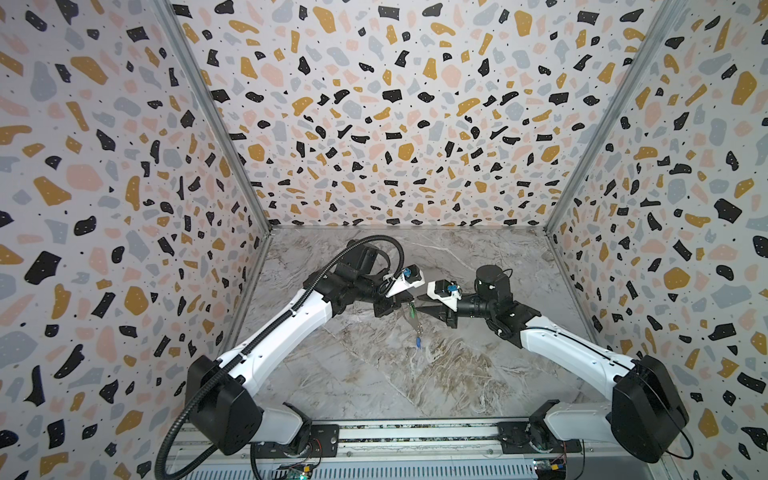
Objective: Remove the keys from the keyring
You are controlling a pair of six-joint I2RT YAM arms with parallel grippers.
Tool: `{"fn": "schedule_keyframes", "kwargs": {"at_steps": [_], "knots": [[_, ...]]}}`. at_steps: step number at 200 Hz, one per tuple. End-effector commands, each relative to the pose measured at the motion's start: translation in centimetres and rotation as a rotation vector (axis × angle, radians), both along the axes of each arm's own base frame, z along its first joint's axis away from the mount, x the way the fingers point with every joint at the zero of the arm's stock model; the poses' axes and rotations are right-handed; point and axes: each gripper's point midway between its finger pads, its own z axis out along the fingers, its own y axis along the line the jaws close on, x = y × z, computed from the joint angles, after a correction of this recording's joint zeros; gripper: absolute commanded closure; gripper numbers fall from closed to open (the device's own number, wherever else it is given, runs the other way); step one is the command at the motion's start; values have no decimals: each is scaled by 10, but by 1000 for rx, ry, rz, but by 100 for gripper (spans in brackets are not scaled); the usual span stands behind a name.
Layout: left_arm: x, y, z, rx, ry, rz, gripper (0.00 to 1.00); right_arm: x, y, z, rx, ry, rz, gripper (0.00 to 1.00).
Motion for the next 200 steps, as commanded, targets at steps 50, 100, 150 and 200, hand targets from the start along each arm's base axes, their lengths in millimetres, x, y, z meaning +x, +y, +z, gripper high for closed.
{"fn": "schedule_keyframes", "kwargs": {"at_steps": [50, 100, 150, 200], "knots": [[29, -10, 32, -52, 20, 122, 100, 16, 3, -17, 26, 15, -245, 64], [40, -15, 34, -76, 66, 181, 100, 38, 5, -22, 50, 6, -445, 64], [44, -16, 29, -59, 85, 204, 100, 55, -4, -22, 113, 12, -618, 64], [53, -16, 24, -39, 110, 268, 100, 64, -6, -23, 143, 12, -728, 71]]}}
